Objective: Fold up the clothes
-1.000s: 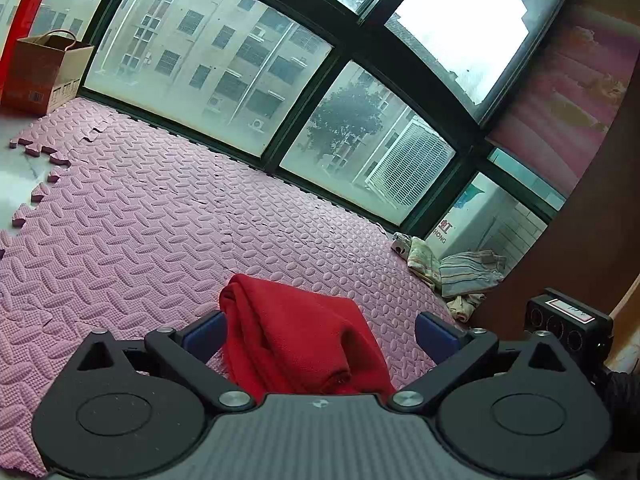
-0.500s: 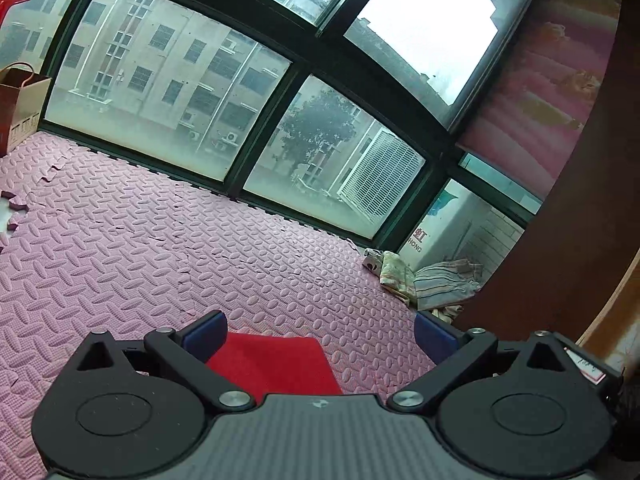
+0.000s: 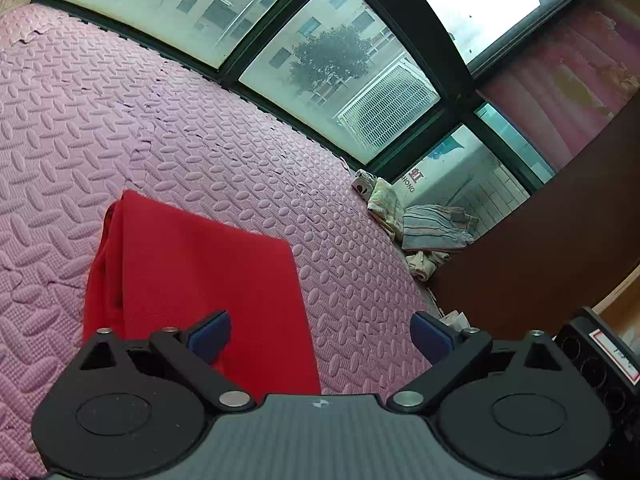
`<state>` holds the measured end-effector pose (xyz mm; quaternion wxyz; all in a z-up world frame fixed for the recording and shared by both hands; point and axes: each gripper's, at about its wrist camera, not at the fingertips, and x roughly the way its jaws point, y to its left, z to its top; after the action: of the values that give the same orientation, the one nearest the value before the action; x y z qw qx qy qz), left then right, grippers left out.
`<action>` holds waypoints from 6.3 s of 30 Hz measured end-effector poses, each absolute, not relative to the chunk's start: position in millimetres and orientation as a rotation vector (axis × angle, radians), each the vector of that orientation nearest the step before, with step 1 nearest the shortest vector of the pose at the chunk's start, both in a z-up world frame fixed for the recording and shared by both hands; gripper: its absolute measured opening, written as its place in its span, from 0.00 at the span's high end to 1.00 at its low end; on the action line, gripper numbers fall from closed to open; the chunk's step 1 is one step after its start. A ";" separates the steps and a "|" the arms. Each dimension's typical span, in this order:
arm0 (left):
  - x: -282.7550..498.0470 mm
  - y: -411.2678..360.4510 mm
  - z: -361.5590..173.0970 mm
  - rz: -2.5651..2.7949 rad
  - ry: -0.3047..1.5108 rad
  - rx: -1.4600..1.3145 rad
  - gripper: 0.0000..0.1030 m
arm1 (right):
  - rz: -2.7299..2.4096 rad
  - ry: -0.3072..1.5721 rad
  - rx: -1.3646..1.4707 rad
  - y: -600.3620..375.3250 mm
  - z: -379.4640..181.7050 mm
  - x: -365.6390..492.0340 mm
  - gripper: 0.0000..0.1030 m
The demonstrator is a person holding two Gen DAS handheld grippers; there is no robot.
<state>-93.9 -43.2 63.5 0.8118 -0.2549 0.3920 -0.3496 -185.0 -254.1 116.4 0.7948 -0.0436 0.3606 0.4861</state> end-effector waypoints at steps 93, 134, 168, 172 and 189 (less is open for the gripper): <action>-133.0 7.7 105.1 -0.495 0.605 -0.325 0.23 | 0.751 0.742 0.023 -235.3 94.4 -132.7 0.46; -125.8 -3.2 27.0 -0.416 0.642 -0.503 0.63 | 1.011 0.697 0.001 -221.1 78.8 -165.2 0.44; -124.9 2.2 23.4 -0.422 0.634 -0.533 0.63 | 0.586 0.735 -0.033 -277.6 79.1 -106.3 0.43; -125.4 1.7 23.5 -0.422 0.633 -0.532 0.63 | 0.586 0.713 -0.047 -279.9 69.8 -140.0 0.41; -126.1 -4.9 31.2 -0.446 0.636 -0.524 0.44 | 0.684 0.554 -0.056 -243.2 70.5 -160.9 0.39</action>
<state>-126.1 -4.9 31.2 0.8923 -0.2526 0.3063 -0.2149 -160.9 -243.2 70.5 0.9042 -0.0272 0.2683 0.3312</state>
